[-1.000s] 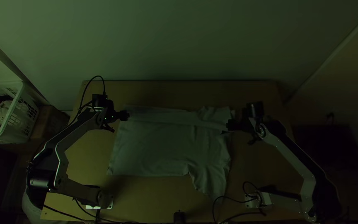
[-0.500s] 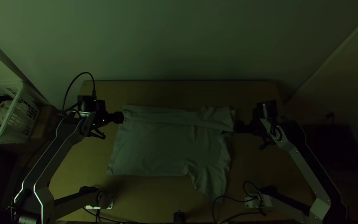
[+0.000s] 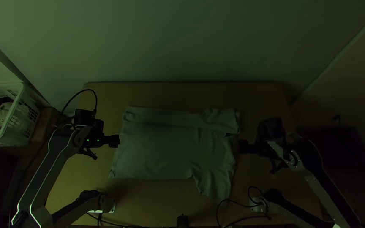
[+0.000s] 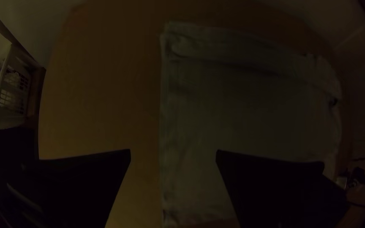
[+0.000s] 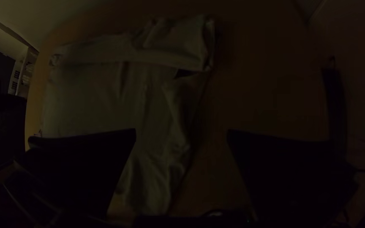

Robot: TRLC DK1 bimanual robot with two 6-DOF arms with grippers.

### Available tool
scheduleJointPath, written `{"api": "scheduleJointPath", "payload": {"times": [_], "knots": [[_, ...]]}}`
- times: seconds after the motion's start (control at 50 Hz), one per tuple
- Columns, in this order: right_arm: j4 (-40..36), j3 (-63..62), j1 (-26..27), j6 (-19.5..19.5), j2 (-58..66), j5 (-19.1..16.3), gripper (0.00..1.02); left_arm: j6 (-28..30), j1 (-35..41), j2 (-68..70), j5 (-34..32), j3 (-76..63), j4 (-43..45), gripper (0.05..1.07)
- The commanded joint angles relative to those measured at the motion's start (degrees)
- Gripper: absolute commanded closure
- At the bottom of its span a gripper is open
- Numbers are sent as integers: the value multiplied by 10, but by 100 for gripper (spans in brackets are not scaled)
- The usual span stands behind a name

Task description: Fold the t-shirt

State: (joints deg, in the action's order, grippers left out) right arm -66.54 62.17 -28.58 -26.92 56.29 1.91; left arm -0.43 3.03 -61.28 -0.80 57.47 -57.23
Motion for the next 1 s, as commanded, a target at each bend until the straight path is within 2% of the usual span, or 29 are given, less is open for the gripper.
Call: {"api": "scheduleJointPath", "payload": {"times": [0.0,0.08,0.32,0.54,0.98], "knots": [[-7,-19,-12,-24,3,-7,5,24,-7,28,3,-40,-44,10],[-7,-21,-20,-24,11,-11,5,38,-9,33,3,-62,-71,10],[-29,-32,-51,-50,40,-61,6,54,-9,30,4,-85,-129,10],[-29,-32,-54,-53,48,-63,6,65,-3,27,46,-136,-130,10],[-29,-37,-56,-55,55,-63,6,83,1,-29,63,-163,-117,11]]}}
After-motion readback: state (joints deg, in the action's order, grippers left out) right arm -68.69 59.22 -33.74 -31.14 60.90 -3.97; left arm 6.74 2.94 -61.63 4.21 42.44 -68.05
